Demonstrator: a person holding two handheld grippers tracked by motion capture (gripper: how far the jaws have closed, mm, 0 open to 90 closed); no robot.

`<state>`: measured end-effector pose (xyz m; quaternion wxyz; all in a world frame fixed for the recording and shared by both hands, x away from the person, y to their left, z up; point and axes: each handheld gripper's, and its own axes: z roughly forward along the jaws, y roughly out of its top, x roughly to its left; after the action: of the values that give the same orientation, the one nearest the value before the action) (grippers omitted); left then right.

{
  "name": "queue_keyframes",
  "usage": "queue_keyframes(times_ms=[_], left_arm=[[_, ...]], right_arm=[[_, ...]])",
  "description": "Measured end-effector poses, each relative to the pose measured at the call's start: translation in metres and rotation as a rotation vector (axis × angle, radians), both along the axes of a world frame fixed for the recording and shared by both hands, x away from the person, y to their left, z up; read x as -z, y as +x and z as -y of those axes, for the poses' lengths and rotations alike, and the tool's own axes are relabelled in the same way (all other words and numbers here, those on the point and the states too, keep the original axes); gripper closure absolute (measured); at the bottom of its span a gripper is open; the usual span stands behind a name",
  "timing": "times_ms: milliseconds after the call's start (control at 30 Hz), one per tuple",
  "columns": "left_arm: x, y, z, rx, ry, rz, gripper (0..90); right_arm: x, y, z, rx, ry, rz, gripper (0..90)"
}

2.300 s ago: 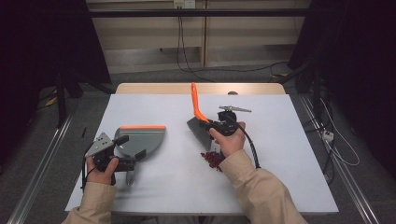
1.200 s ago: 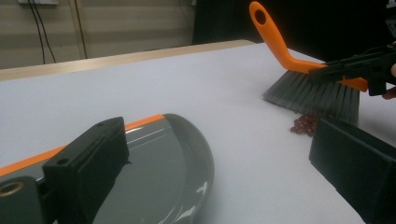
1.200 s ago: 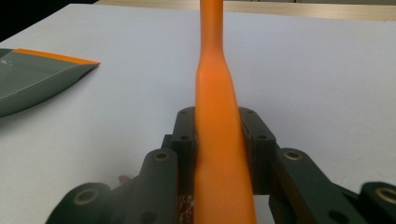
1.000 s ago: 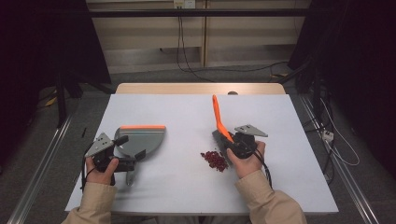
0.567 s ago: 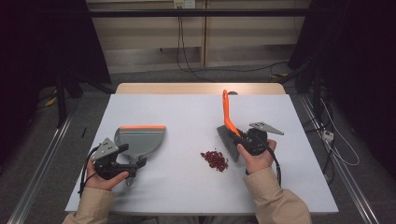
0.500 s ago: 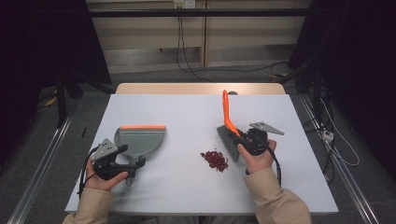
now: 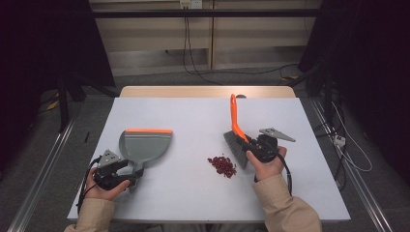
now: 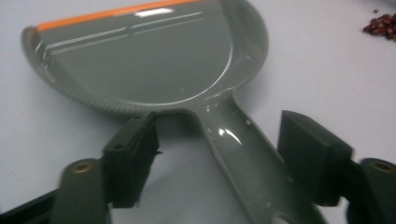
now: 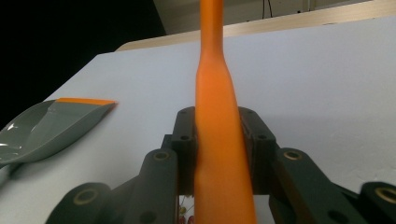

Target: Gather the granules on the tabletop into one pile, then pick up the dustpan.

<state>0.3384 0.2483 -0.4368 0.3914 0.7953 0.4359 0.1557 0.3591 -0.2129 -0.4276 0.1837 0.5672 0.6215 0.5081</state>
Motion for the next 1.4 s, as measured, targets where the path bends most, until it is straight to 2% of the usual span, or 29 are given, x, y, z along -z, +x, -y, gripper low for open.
queue_keyframes(times_ms=[33, 67, 133, 167, 200, 300, 400, 467, 567, 667, 733, 767, 833, 900, 1000, 1033, 1167, 1367, 1400], left_arm=[[0.000, 0.000, -0.001, 0.004, 0.007, -0.005, 30.7], [0.000, 0.001, -0.002, 0.002, 0.004, -0.007, 39.2], [-0.001, 0.003, -0.004, 0.001, -0.004, -0.025, 44.8], [-0.001, 0.005, -0.005, -0.003, -0.010, -0.030, 44.8], [-0.001, 0.007, -0.005, -0.001, -0.013, -0.038, 50.8], [-0.001, 0.014, -0.004, 0.005, 0.000, -0.057, 55.9], [-0.001, 0.021, -0.003, 0.017, 0.025, -0.076, 56.3], [0.000, 0.024, -0.003, 0.013, 0.016, -0.085, 56.0], [-0.001, 0.027, -0.001, 0.019, 0.030, -0.096, 54.3], [0.001, 0.032, 0.004, 0.029, 0.057, -0.126, 54.4], [0.001, 0.034, 0.005, 0.029, 0.063, -0.135, 56.9], [0.001, 0.035, 0.005, 0.037, 0.062, -0.154, 56.9], [0.001, 0.037, 0.005, 0.044, 0.088, -0.152, 60.6], [0.000, 0.039, 0.003, 0.052, 0.096, -0.153, 62.1], [0.000, 0.040, 0.002, 0.064, 0.090, -0.155, 62.3], [-0.001, 0.039, 0.001, 0.062, 0.074, -0.146, 62.5], [-0.006, 0.037, 0.000, 0.074, 0.069, -0.134, 62.9], [-0.015, 0.031, 0.000, 0.131, 0.047, -0.089, 62.9], [-0.019, 0.028, 0.000, 0.163, 0.035, -0.083, 62.9]], right_arm=[[0.000, 0.000, 0.000, 0.000, 0.000, 0.000, 71.2], [0.000, 0.000, 0.002, 0.001, 0.006, 0.000, 71.2], [0.000, 0.000, 0.003, 0.004, 0.009, -0.001, 71.2], [0.000, 0.000, 0.003, 0.004, 0.009, -0.001, 71.2], [0.000, 0.000, 0.003, 0.004, 0.010, 0.000, 71.2], [0.000, 0.000, 0.003, 0.003, 0.008, 0.002, 71.2], [-0.001, 0.000, 0.003, 0.003, 0.008, 0.003, 71.2], [-0.001, 0.000, 0.004, 0.005, 0.012, 0.005, 71.2], [-0.001, 0.000, 0.004, 0.002, 0.008, 0.007, 71.3], [-0.002, 0.001, 0.005, -0.001, 0.012, 0.006, 71.3], [-0.002, 0.001, 0.004, -0.004, 0.007, 0.007, 71.3], [-0.002, 0.001, 0.004, -0.004, 0.007, 0.007, 71.3], [-0.003, 0.001, 0.003, -0.018, -0.016, 0.014, 71.2], [-0.003, 0.001, 0.004, -0.020, -0.015, 0.017, 71.3], [-0.003, 0.001, 0.005, -0.022, -0.016, 0.015, 71.2], [-0.003, 0.001, 0.005, -0.023, -0.016, 0.013, 71.2], [-0.004, 0.001, 0.006, -0.030, -0.026, 0.025, 71.3], [-0.005, 0.002, 0.005, -0.034, -0.048, 0.034, 71.3], [-0.006, 0.002, 0.006, -0.032, -0.058, 0.036, 71.3]])
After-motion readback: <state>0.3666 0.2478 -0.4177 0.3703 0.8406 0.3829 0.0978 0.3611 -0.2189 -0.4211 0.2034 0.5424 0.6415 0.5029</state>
